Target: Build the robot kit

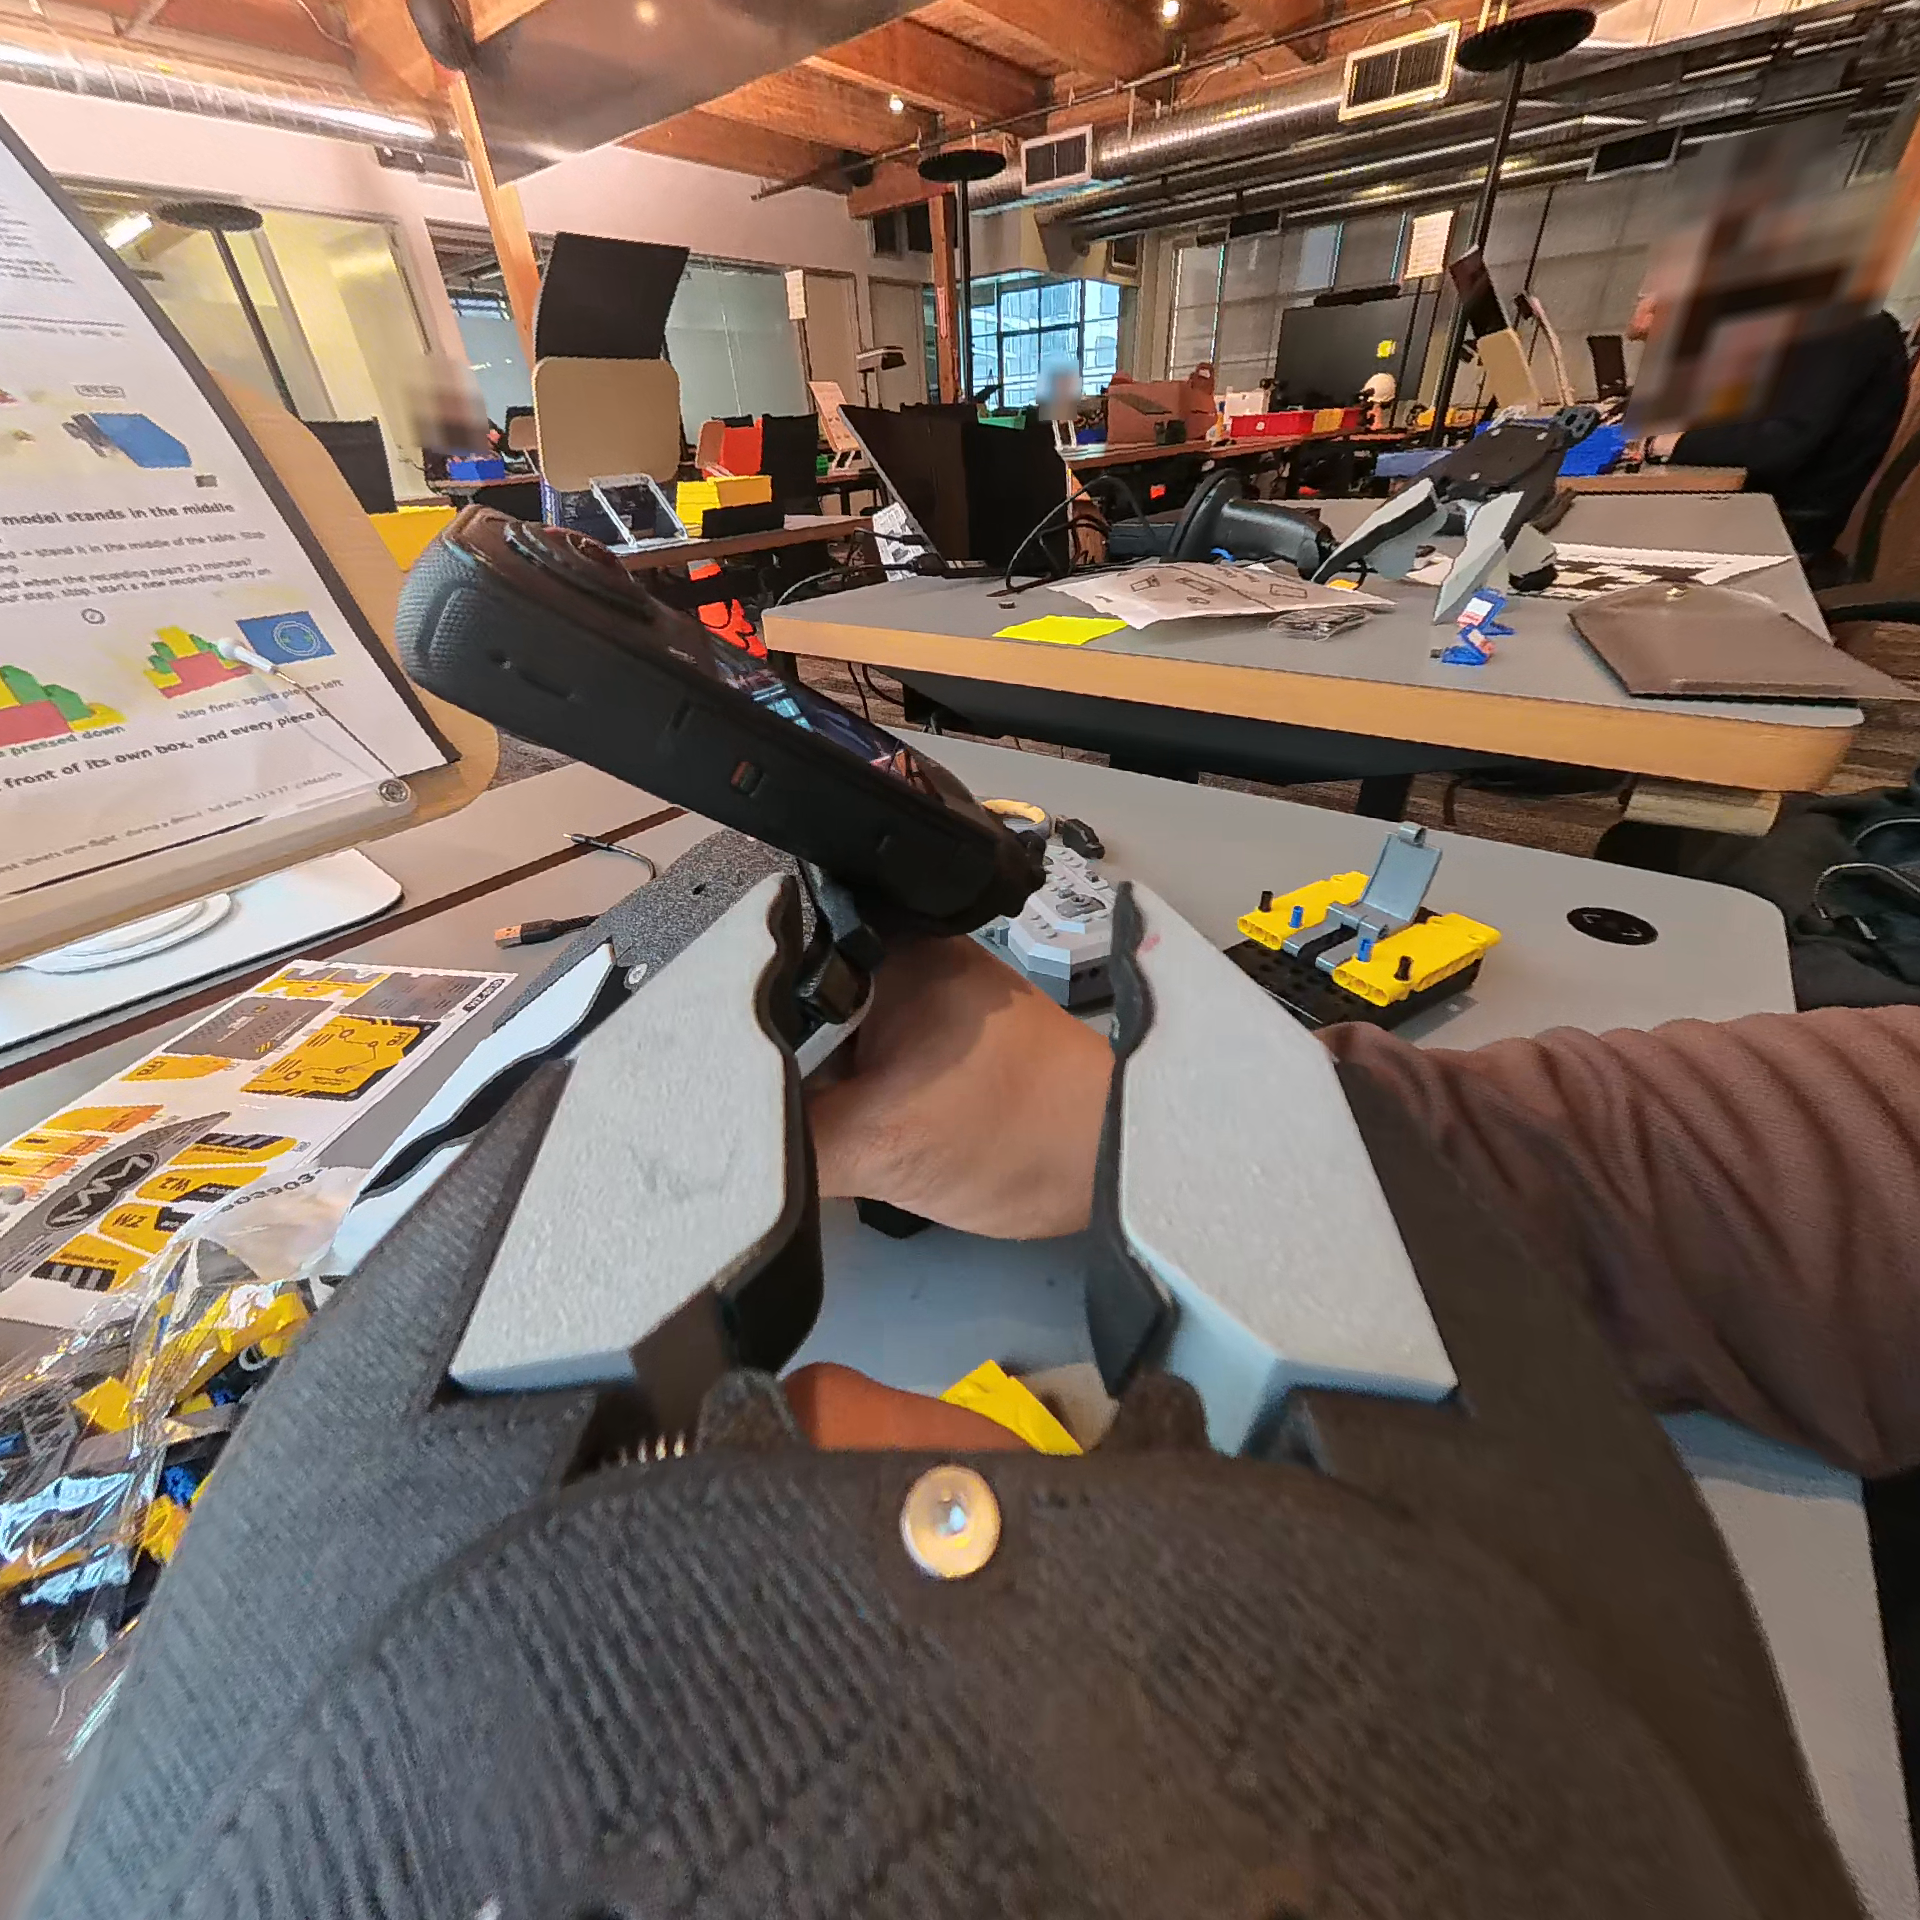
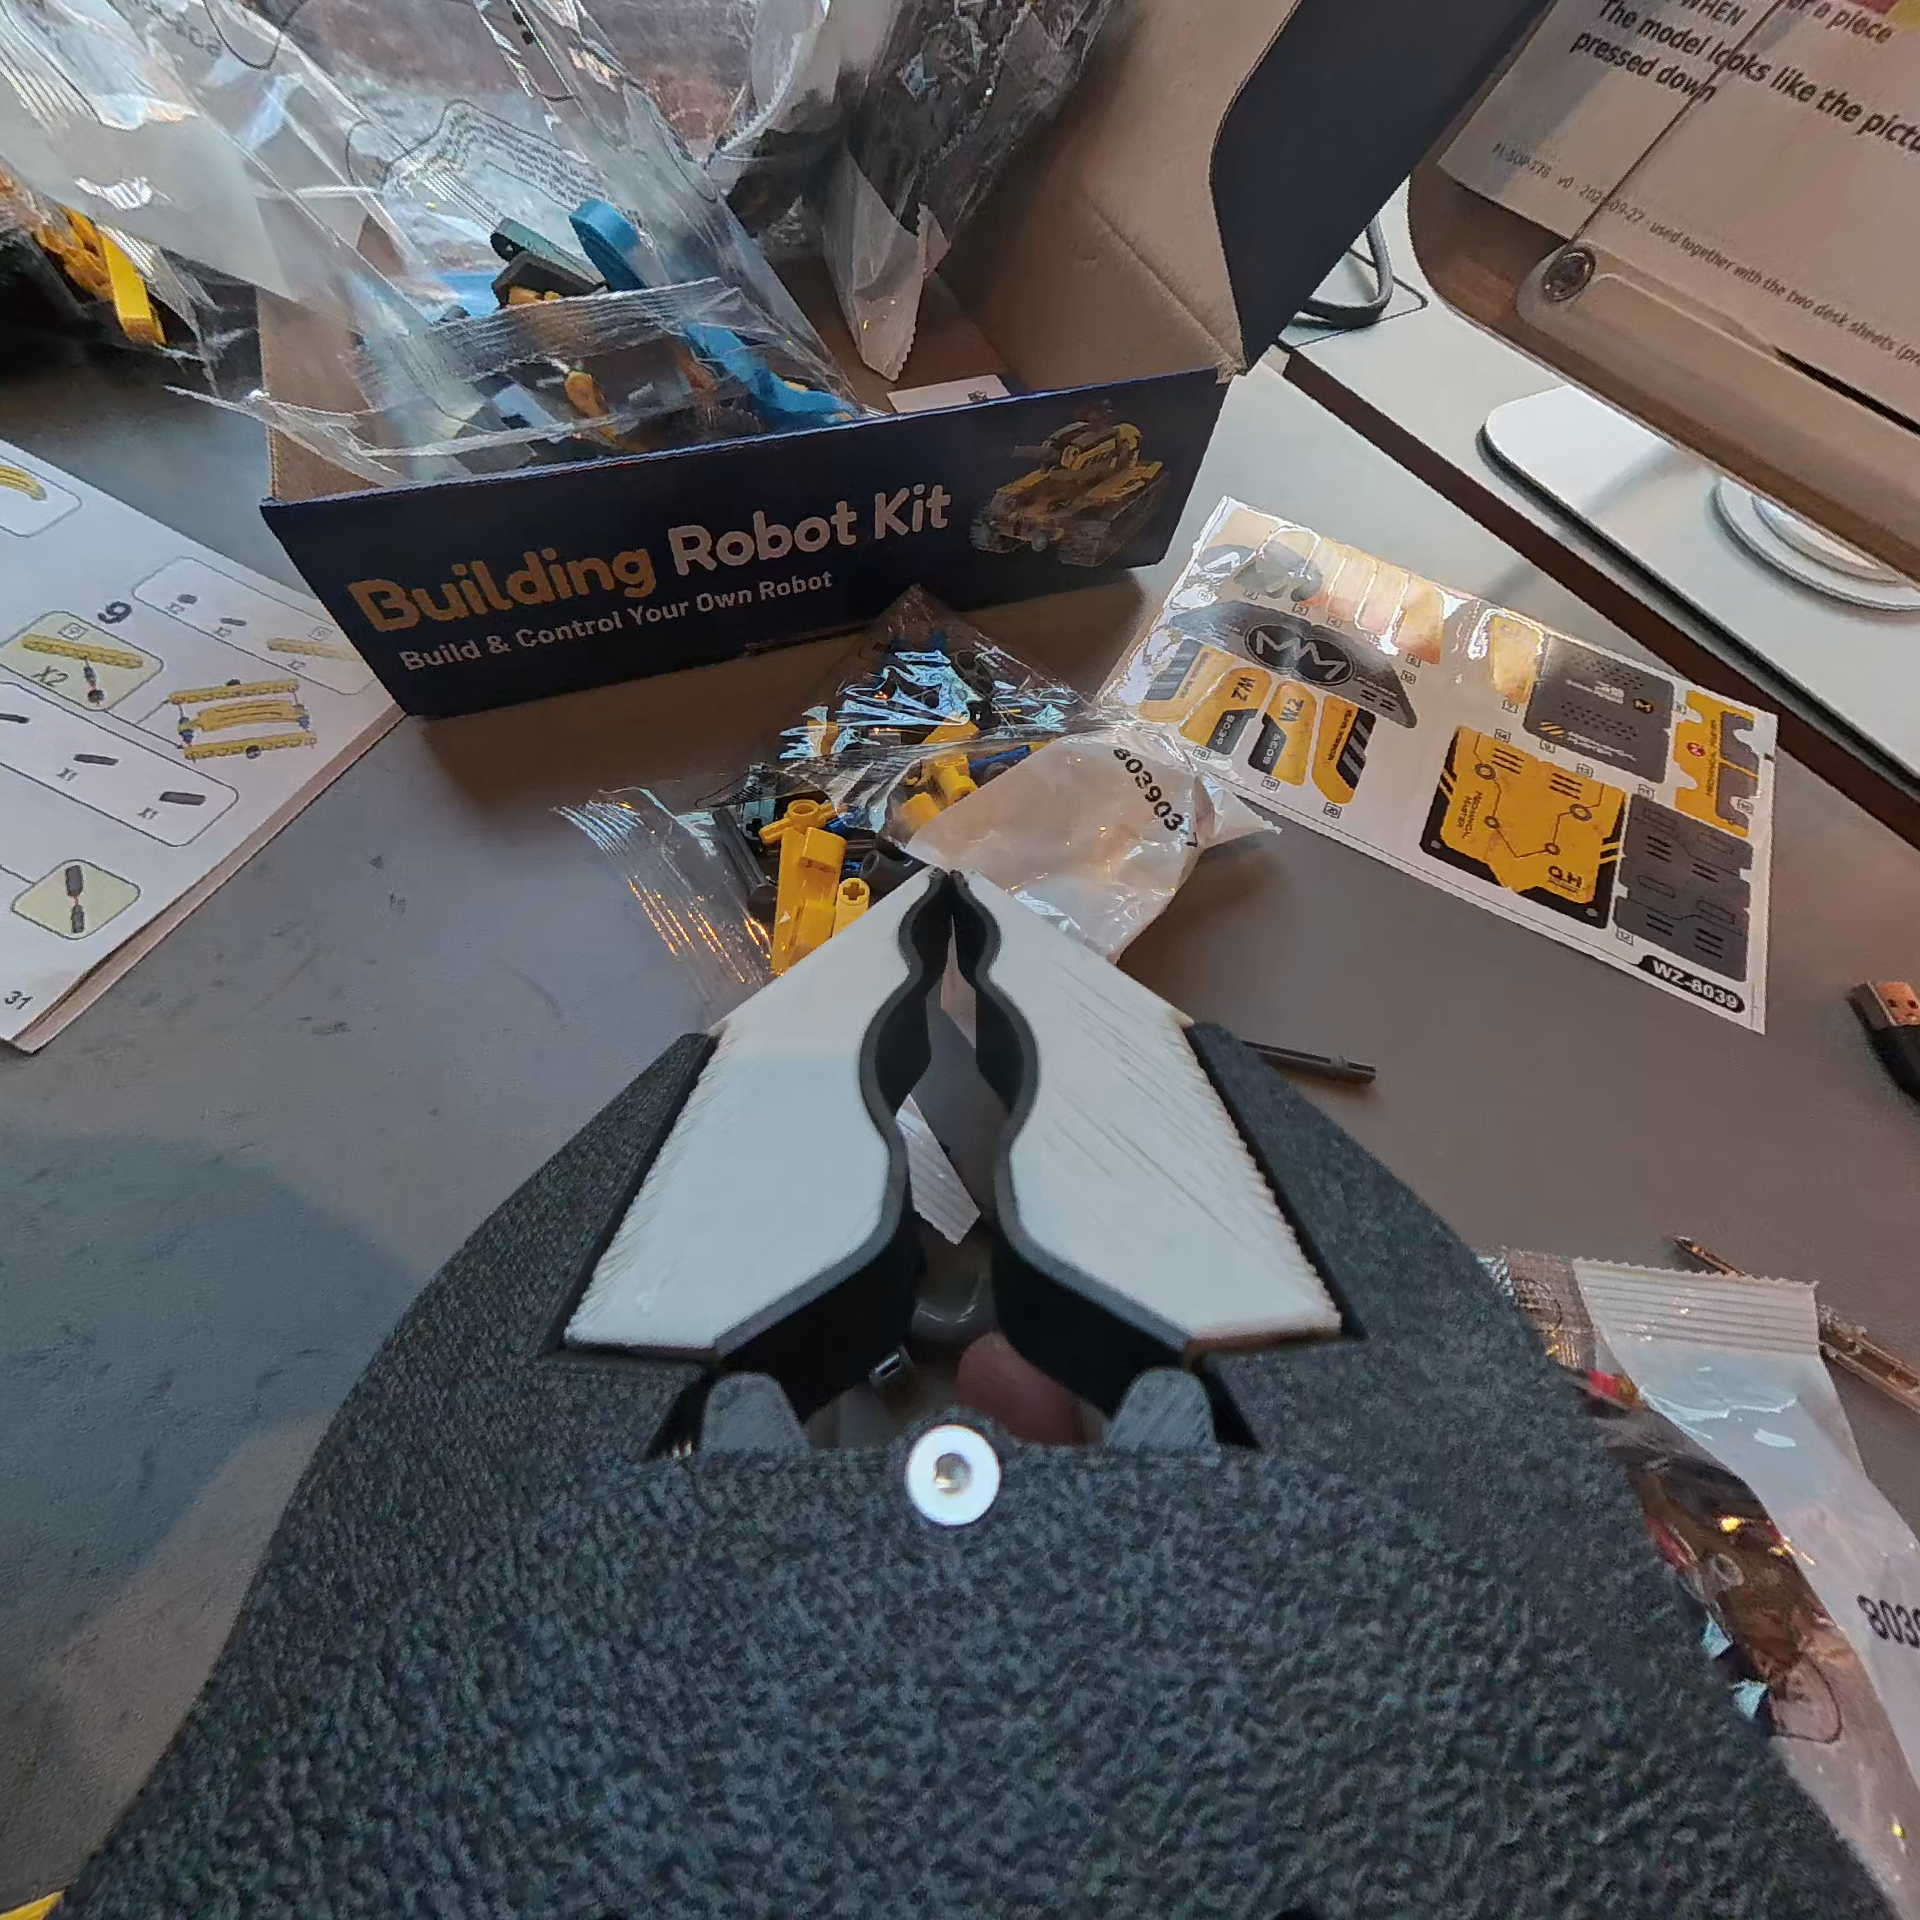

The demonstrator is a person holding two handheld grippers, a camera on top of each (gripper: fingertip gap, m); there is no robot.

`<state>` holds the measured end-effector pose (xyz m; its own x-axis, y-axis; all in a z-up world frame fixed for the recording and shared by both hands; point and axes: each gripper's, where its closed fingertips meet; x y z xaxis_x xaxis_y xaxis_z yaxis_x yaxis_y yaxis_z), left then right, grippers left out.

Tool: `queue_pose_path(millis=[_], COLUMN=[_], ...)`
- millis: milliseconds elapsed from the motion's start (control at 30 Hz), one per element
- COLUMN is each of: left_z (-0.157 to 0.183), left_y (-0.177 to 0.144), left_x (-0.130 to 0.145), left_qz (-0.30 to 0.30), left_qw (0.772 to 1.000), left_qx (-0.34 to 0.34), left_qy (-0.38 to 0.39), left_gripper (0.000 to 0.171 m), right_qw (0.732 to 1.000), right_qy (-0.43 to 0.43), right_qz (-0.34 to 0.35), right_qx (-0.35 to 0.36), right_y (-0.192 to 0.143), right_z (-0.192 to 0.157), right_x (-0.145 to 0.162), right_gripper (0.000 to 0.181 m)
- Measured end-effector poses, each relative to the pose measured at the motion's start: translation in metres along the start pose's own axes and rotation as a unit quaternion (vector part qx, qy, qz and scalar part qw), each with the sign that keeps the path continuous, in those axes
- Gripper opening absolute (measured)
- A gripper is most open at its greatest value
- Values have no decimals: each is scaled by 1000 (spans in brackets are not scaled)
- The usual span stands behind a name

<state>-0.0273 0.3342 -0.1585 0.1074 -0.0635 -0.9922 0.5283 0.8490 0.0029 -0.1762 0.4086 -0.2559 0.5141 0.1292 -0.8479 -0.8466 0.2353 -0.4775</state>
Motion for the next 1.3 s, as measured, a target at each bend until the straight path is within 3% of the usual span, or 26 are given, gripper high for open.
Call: queue_pose_path(millis=[800, 1300], left_z=[2, -1], left_y=[1, -1], left_x=[3, -2], left_qz=[-4, 4], left_qw=[1000, 1000], left_qx=[0, -7], left_qy=[12, 17], left_gripper=[54, 53], right_qw=[1000, 998], right_qy=[-4, 42], right_qz=[10, 51], right_qx=[4, -5], right_y=[-3, -16], right_z=[0, 1], right_x=[-3, -21], right_gripper=[0, 0])
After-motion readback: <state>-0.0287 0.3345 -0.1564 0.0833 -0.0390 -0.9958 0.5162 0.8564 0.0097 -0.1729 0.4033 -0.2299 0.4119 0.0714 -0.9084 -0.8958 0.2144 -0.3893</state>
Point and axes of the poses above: each gripper's, where its closed fingertips meet, y out along the fingers, x out of its underside, z = x × y across the jaws, and after that the axes turned 10 degrees about -y, right-handed
